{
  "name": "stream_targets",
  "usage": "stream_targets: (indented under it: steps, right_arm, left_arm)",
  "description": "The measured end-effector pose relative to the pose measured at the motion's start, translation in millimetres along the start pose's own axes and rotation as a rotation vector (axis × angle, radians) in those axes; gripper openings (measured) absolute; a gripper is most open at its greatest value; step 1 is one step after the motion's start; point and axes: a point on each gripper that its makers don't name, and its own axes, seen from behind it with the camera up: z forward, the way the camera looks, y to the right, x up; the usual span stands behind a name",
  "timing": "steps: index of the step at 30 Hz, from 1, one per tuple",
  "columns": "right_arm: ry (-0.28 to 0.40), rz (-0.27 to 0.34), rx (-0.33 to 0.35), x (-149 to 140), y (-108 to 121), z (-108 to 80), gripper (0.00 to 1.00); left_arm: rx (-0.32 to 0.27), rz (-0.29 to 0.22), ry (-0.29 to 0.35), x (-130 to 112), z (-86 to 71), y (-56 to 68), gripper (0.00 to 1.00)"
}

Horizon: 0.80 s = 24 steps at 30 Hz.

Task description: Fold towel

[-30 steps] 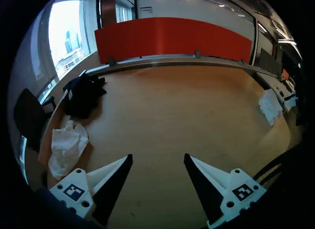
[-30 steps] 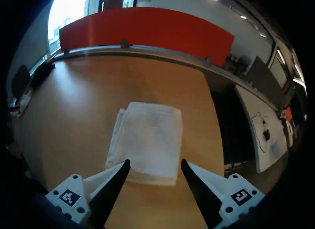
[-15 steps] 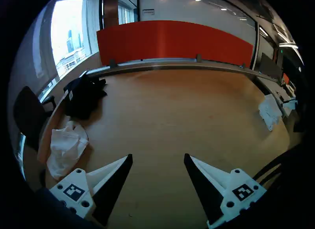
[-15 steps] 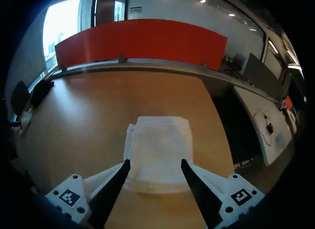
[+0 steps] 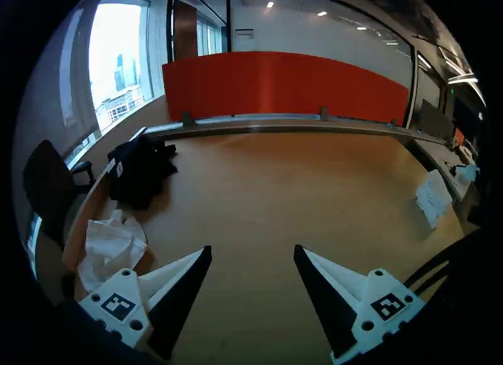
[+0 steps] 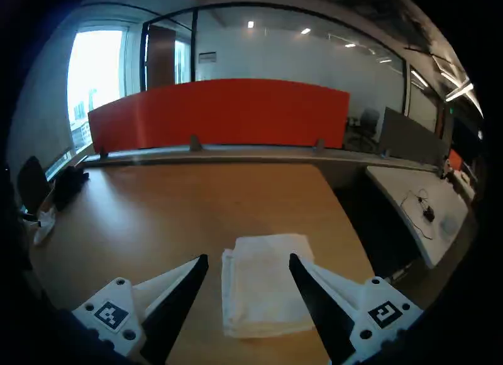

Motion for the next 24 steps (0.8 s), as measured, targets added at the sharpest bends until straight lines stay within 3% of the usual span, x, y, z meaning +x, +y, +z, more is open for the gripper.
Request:
stream_targets:
  steps: [12,24]
  right_arm:
    - [0.114,-0.016,-0.038,28.2,-10.0,-5.0,1.0]
    - [0.193,0.008,-0.027,47.0,-26.2,-9.7,1.0]
  left_arm:
    - [0.018,-0.06,0.108,38.8,0.6,-8.4,0.97]
    - [0.025,-0.128,0.331,99.7,-12.1,-17.7,0.97]
